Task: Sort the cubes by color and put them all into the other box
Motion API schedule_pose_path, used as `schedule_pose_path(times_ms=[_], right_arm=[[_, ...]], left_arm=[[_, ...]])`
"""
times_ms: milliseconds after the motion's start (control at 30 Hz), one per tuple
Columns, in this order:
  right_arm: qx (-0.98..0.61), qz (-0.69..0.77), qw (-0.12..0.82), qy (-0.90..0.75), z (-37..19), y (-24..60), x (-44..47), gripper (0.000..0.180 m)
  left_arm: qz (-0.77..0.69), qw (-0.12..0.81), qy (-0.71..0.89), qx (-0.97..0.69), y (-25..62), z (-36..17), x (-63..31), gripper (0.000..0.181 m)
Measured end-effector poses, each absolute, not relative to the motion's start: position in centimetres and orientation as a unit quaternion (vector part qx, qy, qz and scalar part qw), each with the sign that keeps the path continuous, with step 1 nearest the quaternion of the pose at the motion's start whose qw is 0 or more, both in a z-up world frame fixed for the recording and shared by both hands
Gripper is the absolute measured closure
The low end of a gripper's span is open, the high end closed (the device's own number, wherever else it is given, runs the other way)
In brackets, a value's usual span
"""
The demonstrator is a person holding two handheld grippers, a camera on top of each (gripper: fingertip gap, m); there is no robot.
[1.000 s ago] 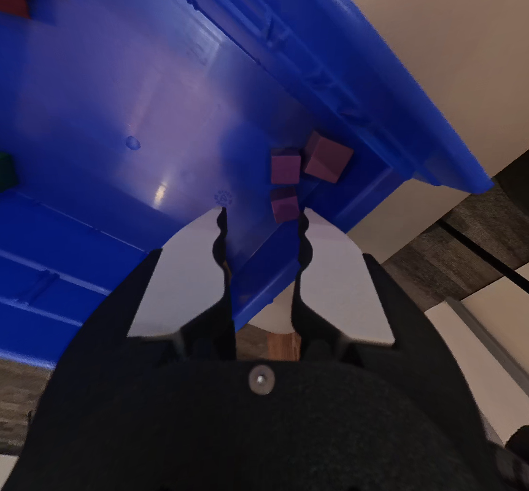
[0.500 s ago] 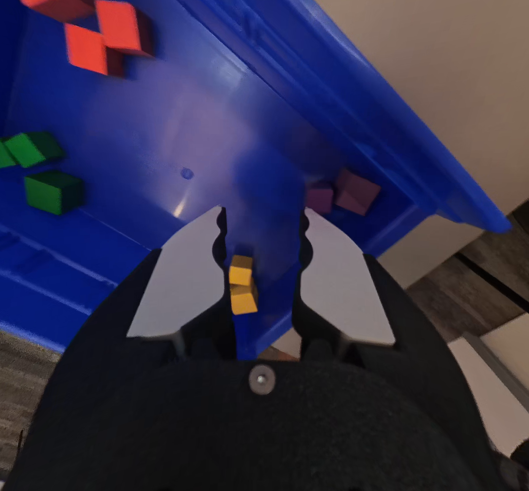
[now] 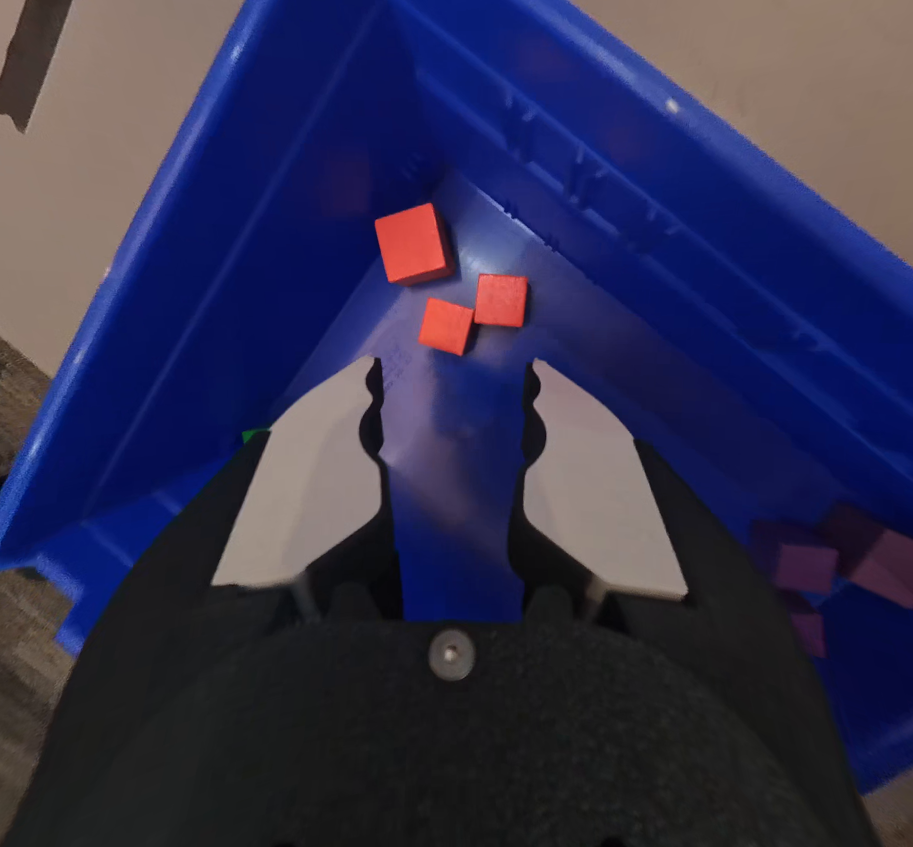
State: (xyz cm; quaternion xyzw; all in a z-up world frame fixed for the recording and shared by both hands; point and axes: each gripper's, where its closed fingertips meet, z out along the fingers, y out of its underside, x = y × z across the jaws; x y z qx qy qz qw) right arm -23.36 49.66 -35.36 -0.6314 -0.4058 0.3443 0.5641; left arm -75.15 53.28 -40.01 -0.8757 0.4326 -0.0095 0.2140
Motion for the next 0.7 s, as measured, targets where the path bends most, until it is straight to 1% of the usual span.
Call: schedule_pose_path(times_ms=[100, 267, 300, 367, 467, 567, 700], right_arm=[[-0.632, 0.344, 0.564, -0.405, -35.4, 49.7, -23.6, 0.111], [-0.633, 0.346, 0.564, -0.402, -35.4, 49.9, -23.7, 0.111], [-0.633, 0.347, 0.564, -0.4, -35.3, 49.9, -23.6, 0.111], [-0.632, 0.351, 0.565, -0.397, -35.2, 49.9, -23.5, 0.111], [-0.631, 0.353, 0.566, -0.396, -35.1, 49.9, -23.4, 0.111], [-0.628, 0.354, 0.567, -0.398, -35.0, 49.7, -23.4, 0.112], [-0.625, 0.357, 0.569, -0.399, -34.6, 49.4, -23.5, 0.112]], left_arm=[[-0.031, 0.201, 0.439, -0.875, 53.8, -41.2, -74.9, 0.127], [-0.051, 0.188, 0.445, -0.874, 54.4, -42.7, -74.5, 0.134], [-0.054, 0.183, 0.445, -0.875, 54.5, -43.0, -74.4, 0.138], [-0.058, 0.168, 0.45, -0.875, 54.3, -43.8, -74.4, 0.158], [-0.061, 0.158, 0.442, -0.881, 54.1, -43.7, -74.6, 0.158], [-0.053, 0.171, 0.429, -0.885, 53.5, -41.9, -75.2, 0.158], [-0.036, 0.258, 0.389, -0.884, 53.4, -36.2, -75.8, 0.158]])
